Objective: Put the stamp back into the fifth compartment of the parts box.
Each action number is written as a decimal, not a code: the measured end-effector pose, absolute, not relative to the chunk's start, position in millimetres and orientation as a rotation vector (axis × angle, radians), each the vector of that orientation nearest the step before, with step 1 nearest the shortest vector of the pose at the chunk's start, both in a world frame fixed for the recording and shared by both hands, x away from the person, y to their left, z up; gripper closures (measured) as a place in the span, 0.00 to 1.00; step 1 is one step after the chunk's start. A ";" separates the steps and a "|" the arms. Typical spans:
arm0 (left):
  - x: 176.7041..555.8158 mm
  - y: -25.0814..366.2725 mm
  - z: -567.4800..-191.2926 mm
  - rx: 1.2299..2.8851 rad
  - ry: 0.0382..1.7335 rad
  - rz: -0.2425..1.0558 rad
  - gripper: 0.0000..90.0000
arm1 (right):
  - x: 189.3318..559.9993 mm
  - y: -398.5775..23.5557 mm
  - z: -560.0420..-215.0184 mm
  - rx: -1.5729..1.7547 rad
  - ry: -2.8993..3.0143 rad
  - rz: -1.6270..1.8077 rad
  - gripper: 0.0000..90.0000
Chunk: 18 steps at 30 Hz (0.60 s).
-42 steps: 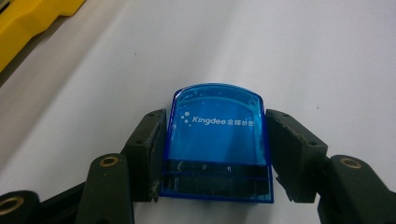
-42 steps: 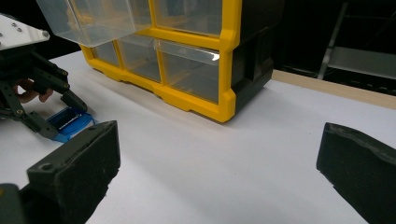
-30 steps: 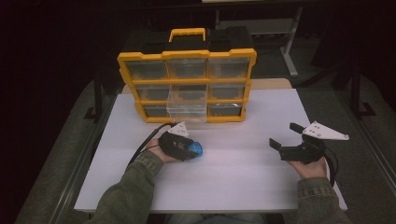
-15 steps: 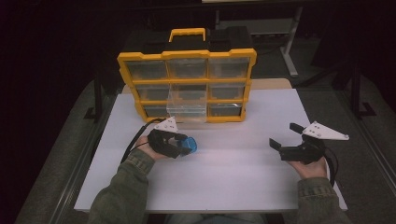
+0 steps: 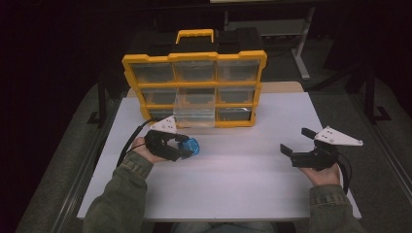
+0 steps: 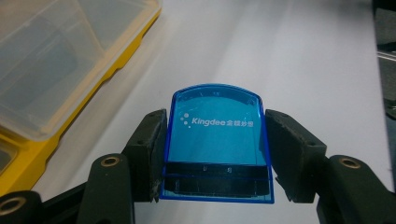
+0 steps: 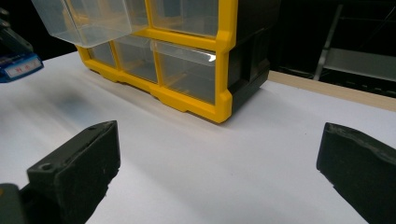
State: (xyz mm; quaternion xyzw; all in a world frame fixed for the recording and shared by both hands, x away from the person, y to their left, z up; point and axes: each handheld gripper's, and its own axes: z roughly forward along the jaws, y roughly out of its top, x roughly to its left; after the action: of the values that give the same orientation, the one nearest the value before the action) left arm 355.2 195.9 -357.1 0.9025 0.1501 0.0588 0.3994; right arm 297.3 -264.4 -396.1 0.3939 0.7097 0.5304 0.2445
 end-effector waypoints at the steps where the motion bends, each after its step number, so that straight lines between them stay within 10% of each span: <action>1: 355.2 196.0 -353.0 2.285 0.377 0.137 0.46 | 297.3 -264.4 -396.1 1.076 1.937 1.450 0.00; 18: 348.5 196.5 -312.5 2.298 0.327 0.164 0.46 | 297.7 -264.4 -396.9 1.082 1.946 1.450 0.00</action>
State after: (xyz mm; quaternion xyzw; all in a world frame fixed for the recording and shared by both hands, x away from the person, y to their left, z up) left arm 348.5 196.5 -312.5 0.9067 0.1289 0.0649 0.3963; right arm 297.7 -264.4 -396.9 0.3953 0.7110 0.5298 0.2400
